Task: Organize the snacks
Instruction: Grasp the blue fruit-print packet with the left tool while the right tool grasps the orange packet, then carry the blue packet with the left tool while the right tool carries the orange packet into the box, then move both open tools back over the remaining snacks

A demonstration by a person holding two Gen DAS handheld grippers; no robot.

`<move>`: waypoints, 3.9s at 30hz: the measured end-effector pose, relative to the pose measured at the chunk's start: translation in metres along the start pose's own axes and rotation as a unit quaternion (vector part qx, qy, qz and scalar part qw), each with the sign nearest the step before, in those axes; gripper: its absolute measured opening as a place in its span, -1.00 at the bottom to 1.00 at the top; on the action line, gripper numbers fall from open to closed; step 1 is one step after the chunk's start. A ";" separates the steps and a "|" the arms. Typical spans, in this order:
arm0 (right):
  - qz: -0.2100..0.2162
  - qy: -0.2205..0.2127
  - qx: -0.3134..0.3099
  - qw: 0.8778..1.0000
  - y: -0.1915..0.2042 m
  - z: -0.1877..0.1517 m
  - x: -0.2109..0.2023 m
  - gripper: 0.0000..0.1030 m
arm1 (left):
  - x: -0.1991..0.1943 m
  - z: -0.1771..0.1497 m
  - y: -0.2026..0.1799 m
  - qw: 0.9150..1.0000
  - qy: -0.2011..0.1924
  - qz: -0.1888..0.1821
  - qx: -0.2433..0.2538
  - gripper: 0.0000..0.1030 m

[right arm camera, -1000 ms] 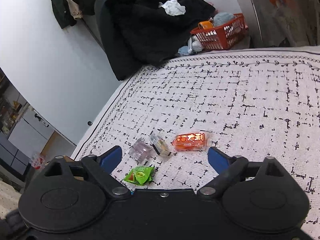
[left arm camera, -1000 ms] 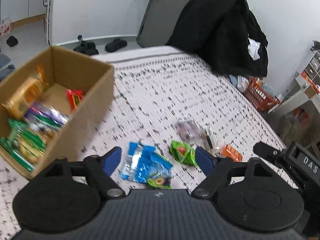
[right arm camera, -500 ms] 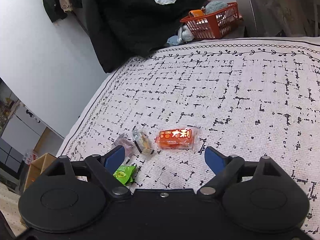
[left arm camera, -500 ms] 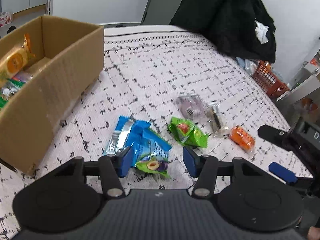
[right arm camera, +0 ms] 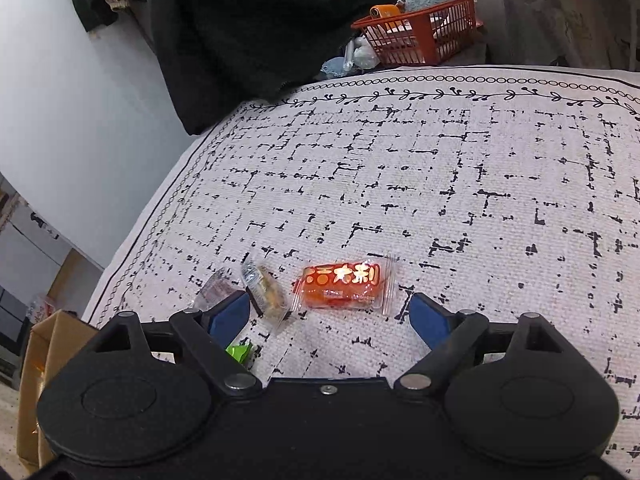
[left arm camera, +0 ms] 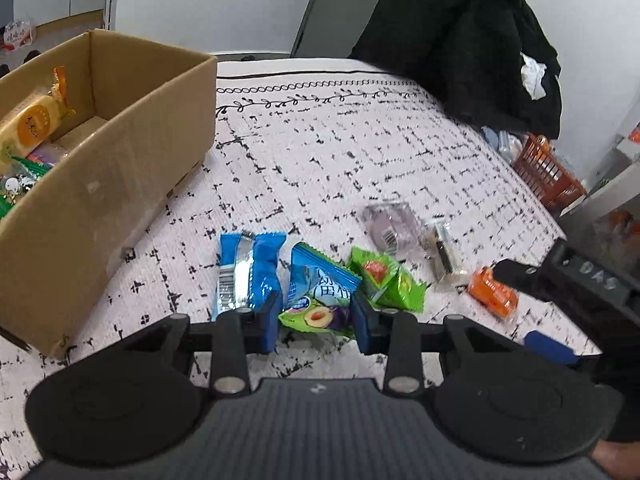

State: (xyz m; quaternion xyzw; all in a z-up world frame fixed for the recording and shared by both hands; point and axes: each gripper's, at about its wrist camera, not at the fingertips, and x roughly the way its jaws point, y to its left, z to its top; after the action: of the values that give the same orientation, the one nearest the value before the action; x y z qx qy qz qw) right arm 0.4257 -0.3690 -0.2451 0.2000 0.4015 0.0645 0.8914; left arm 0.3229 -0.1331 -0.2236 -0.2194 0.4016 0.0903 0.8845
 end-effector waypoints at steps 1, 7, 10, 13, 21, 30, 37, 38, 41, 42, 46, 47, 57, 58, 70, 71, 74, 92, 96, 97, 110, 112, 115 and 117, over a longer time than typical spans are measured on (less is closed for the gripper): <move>-0.005 -0.001 -0.003 1.000 0.001 0.000 0.002 0.68 | 0.000 0.002 0.000 1.000 -0.001 -0.002 -0.001 -0.31; -0.035 -0.006 -0.015 0.999 0.010 -0.001 0.018 0.65 | -0.001 0.015 0.004 1.000 -0.006 -0.010 -0.007 -0.31; -0.057 -0.017 -0.036 0.998 0.019 -0.003 0.023 0.60 | -0.002 0.022 0.004 1.000 -0.007 -0.012 -0.005 -0.31; -0.076 -0.027 -0.053 0.995 0.025 -0.005 0.028 0.46 | -0.006 0.029 0.004 1.000 -0.011 -0.013 -0.001 -0.31; -0.083 -0.019 -0.090 0.992 0.031 -0.005 0.025 -0.07 | -0.023 0.043 0.011 1.000 -0.027 -0.012 0.004 -0.31; -0.041 -0.042 -0.116 0.992 0.056 -0.003 -0.002 -0.10 | -0.056 0.055 0.021 0.998 -0.055 -0.002 0.012 -0.31; 0.016 -0.047 -0.138 0.989 0.090 -0.008 -0.017 -0.10 | -0.079 0.066 0.036 0.997 -0.076 0.014 0.011 -0.31; 0.025 -0.045 -0.138 0.989 0.094 -0.009 -0.019 -0.10 | -0.081 0.067 0.039 0.997 -0.078 0.018 0.010 -0.31; 0.048 -0.044 -0.149 0.987 0.110 -0.015 -0.025 -0.10 | -0.089 0.072 0.050 0.996 -0.086 0.029 0.005 -0.31; 0.055 -0.045 -0.155 0.985 0.116 -0.016 -0.027 -0.10 | -0.092 0.074 0.054 0.995 -0.090 0.032 0.001 -0.31; 0.075 -0.047 -0.164 0.982 0.134 -0.022 -0.035 -0.11 | -0.100 0.081 0.068 0.994 -0.099 0.043 -0.011 -0.31; 0.077 -0.049 -0.165 0.982 0.137 -0.024 -0.038 -0.11 | -0.102 0.083 0.072 0.994 -0.101 0.046 -0.012 -0.31; 0.118 -0.069 -0.191 0.972 0.179 -0.036 -0.060 -0.11 | -0.123 0.099 0.106 0.991 -0.116 0.064 -0.029 -0.31; 0.122 -0.070 -0.193 0.971 0.182 -0.037 -0.061 -0.11 | -0.124 0.101 0.109 0.990 -0.118 0.064 -0.031 -0.31; 0.151 -0.075 -0.204 0.965 0.224 -0.054 -0.061 -0.11 | -0.141 0.124 0.144 0.989 -0.129 0.054 -0.042 -0.35; 0.153 -0.073 -0.205 0.964 0.227 -0.056 -0.060 -0.11 | -0.141 0.127 0.146 0.990 -0.129 0.051 -0.040 -0.36; 0.156 -0.072 -0.212 0.962 0.236 -0.061 -0.058 -0.11 | -0.140 0.133 0.151 0.990 -0.131 0.043 -0.034 -0.39; 0.164 -0.038 -0.221 0.961 0.255 -0.073 -0.034 0.08 | -0.110 0.140 0.183 0.994 -0.065 0.047 -0.071 -0.30; 0.152 -0.030 -0.210 0.965 0.245 -0.069 -0.034 0.11 | -0.108 0.138 0.183 0.994 -0.053 0.053 -0.079 0.20; 0.151 -0.030 -0.208 0.966 0.243 -0.068 -0.036 0.14 | -0.109 0.137 0.183 0.994 -0.052 0.053 -0.080 0.28; 0.136 -0.035 -0.188 0.972 0.215 -0.052 -0.057 0.78 | -0.130 0.129 0.158 0.995 -0.068 0.050 -0.060 1.00; 0.132 -0.035 -0.182 0.974 0.208 -0.049 -0.059 0.80 | -0.133 0.128 0.153 0.995 -0.071 0.047 -0.058 1.00; 0.124 -0.037 -0.172 0.976 0.195 -0.045 -0.063 0.82 | -0.137 0.125 0.146 0.995 -0.072 0.042 -0.053 1.00; 0.118 -0.039 -0.165 0.978 0.187 -0.042 -0.066 0.84 | -0.139 0.122 0.140 0.995 -0.073 0.041 -0.049 1.00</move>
State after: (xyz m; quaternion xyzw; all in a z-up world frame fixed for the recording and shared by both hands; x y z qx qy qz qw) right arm 0.3590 -0.2042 -0.1482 0.0987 0.3235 0.2268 0.9133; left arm 0.2656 0.0493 -0.0923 -0.2384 0.3398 0.1616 0.8953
